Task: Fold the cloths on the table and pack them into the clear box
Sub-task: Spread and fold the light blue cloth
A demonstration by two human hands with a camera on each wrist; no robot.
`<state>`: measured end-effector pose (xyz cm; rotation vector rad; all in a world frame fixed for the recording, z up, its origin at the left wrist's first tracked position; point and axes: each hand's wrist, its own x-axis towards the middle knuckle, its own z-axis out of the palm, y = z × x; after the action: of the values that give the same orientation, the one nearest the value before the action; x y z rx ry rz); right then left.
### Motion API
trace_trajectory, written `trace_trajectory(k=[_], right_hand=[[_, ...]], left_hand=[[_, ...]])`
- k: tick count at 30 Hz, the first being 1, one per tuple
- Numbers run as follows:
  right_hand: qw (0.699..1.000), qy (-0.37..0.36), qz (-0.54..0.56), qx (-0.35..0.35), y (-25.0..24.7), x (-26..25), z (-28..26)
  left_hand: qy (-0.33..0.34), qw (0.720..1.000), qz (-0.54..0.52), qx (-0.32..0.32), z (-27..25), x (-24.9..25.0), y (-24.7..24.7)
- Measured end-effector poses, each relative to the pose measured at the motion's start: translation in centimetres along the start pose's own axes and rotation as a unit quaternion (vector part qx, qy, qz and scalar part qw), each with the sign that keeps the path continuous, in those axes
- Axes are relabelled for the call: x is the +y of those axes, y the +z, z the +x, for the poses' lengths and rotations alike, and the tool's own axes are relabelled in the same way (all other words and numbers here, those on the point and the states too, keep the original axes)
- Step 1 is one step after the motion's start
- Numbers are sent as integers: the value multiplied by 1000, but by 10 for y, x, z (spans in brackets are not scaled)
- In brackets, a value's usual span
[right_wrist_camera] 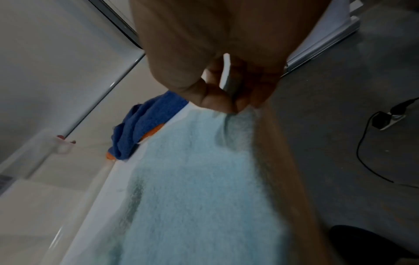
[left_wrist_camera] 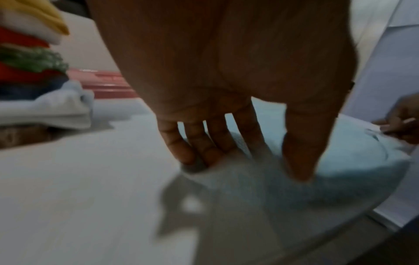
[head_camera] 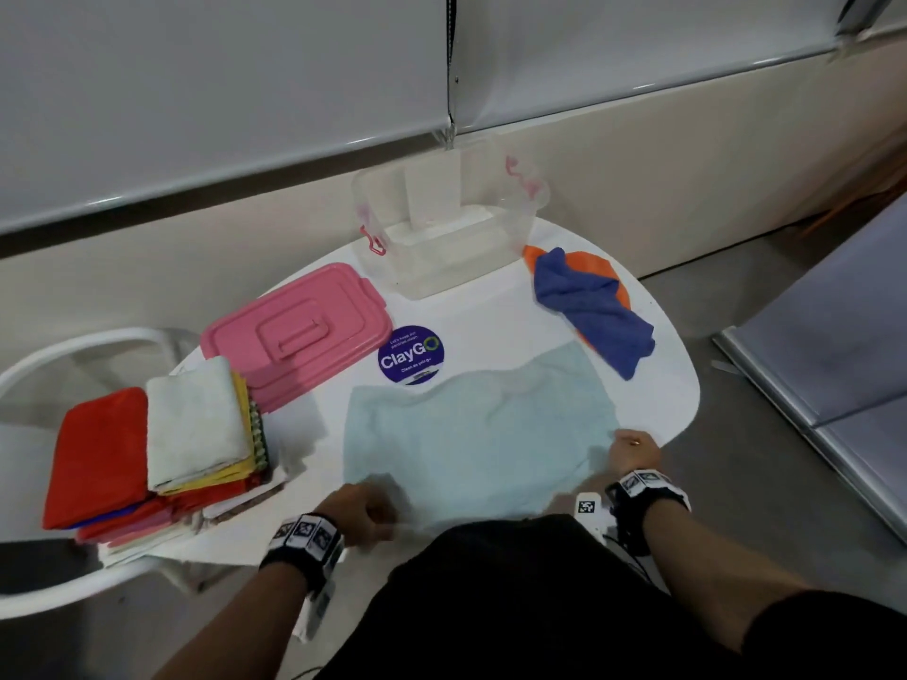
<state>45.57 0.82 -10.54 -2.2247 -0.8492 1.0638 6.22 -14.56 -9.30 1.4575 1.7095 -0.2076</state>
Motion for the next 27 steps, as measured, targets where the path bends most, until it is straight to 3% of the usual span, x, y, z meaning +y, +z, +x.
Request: trace_trajectory(k=[1,3,6,10,13,15,17,21,25,27], right_hand=[[1000,-22,11,10,0,2,-2],[998,-61,13,2,-2,-2,-5],[995,-92,-17,-21,-1,-20,-7],[994,-109,-13,17,11,-45,-10],[993,-101,23,49,6,-49,-13],[994,-74,35,75,-6,-45,-11],[994,-66,39,74,-16,-34,-6],[991,-120,-13,57,-11,-31,-2],[997,-16,-63,32,15,-49,-21],[982,55,-168,-73,32,-41,-36]], left_hand=[[0,1000,-30,0,1,2,1],[-8,996,-71,59,8,5,-8],[0,986,-44,160,30,18,-31],[43,970,-29,239,76,60,-54],[96,983,30,156,110,89,-52],[86,989,56,103,125,96,-45],[24,991,21,127,126,90,-41],[-87,982,-30,166,107,66,-43],[-87,957,-20,275,94,54,-61],[-53,948,-14,313,103,52,-75]])
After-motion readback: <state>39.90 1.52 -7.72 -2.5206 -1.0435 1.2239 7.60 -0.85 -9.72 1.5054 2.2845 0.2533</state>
